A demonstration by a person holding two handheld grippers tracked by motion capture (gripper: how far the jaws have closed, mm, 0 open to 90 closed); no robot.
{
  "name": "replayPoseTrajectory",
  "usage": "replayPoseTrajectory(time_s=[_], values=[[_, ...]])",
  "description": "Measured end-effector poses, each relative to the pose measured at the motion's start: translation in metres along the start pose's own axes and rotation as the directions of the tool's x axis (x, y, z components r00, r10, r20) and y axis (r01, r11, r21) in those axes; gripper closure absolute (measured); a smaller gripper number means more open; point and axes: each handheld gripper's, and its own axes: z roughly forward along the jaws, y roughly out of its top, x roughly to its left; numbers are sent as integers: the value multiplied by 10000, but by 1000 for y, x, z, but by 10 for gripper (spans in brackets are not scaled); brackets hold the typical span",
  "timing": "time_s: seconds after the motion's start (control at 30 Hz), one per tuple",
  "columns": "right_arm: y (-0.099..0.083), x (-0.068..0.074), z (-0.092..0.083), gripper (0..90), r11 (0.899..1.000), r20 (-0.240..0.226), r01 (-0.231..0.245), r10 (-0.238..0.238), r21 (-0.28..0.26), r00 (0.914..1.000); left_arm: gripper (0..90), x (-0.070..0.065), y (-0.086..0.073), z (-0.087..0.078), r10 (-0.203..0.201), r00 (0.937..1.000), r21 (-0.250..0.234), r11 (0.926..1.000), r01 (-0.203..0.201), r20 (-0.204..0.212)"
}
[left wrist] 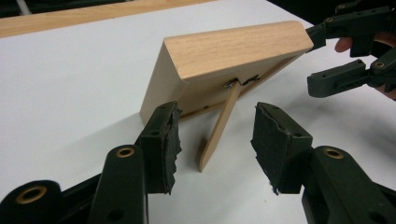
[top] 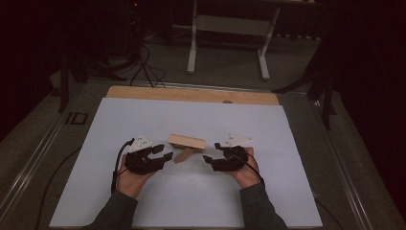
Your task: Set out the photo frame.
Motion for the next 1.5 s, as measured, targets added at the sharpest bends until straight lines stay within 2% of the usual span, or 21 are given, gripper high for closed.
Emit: replayPoseTrajectory(time_s=[0.1, 0.3, 0.4, 0.43, 0.47, 0.5, 0.53, 0.63, 0.67, 0.7, 0.77, 0.83, 0.9, 0.97, 1.03, 1.17, 1.37, 1.5], values=[[-4, -9, -2, 345, 9999, -65, -163, 164, 52, 9998, 510, 0, 1, -2, -14, 10000, -49, 10000, 14, -44], [-6, -16, -5, 382, 9995, -111, -311, 311, 12, 9995, 535, 1, 3, -3, 18, 9999, -84, 10000, -19, -118], [-5, -22, -8, 424, 9977, -175, -645, 641, -230, 9978, 547, 0, 5, -2, 84, 9999, -24, 10000, -84, -114], [-5, -25, -9, 471, 9946, -151, -943, 938, -431, 9955, 562, -1, 6, -1, 140, 9998, -25, 9999, -140, -110], [-5, -25, -9, 471, 9946, -151, -943, 938, -431, 9955, 566, -1, 6, -1, 140, 9998, -25, 9999, -140, -110], [-4, -27, -8, 530, 9915, 40, -1177, 1181, -553, 9930, 573, -2, 8, 0, 176, 9998, -59, 9998, -176, -136], [-4, -27, -8, 530, 9915, 40, -1177, 1181, -553, 9930, 583, -2, 8, 0, 176, 9998, -59, 9998, -176, -136], [-3, -30, 0, 658, 9908, 349, -1256, 1274, -501, 9912, 604, -4, 12, 4, 294, 9994, -63, 9995, -295, -158], [-3, -30, 0, 658, 9908, 349, -1256, 1274, -501, 9912, 612, -4, 12, 4, 294, 9994, -63, 9995, -295, -158], [-2, -30, 5, 708, 9908, 460, -1256, 1279, -501, 9907, 622, -4, 14, 5, 335, 9993, -46, 9994, -336, -163], [-1, -29, 7, 728, 9912, 519, -1230, 1256, -497, 9907, 634, -6, 17, 8, 409, 9990, -66, 9991, -410, -176], [1, -28, 11, 790, 9926, 629, -1099, 1131, -525, 9916, 671, -8, 19, 10, 520, 9982, -47, 9986, -521, -307], [6, -28, 16, 872, 9904, 785, -1193, 1247, -696, 9891, 795, -9, 20, 10, 605, 9966, -131, 9980, -614, -563], [8, -29, 20, 896, 9892, 855, -1268, 1328, -730, 9874, 864, -8, 21, 10, 498, 9973, -179, 9985, -508, -541], [11, -31, 23, 897, 9875, 826, -1374, 1437, -774, 9862, 893, -7, 22, 10, 458, 9969, -204, 9987, -472, -634], [15, -31, 29, 897, 9862, 729, -1461, 1518, -778, 9857, 896, -6, 21, 11, 397, 9972, -167, 9990, -408, -628], [17, -29, 38, 897, 9832, 468, -1645, 1685, -791, 9846, 896, -9, 18, 15, 668, 9957, 133, 9977, -661, -641], [18, -30, 39, 897, 9816, 362, -1719, 1754, -833, 9838, 897, -9, 16, 19, 663, 9961, 302, 9975, -646, -580]])
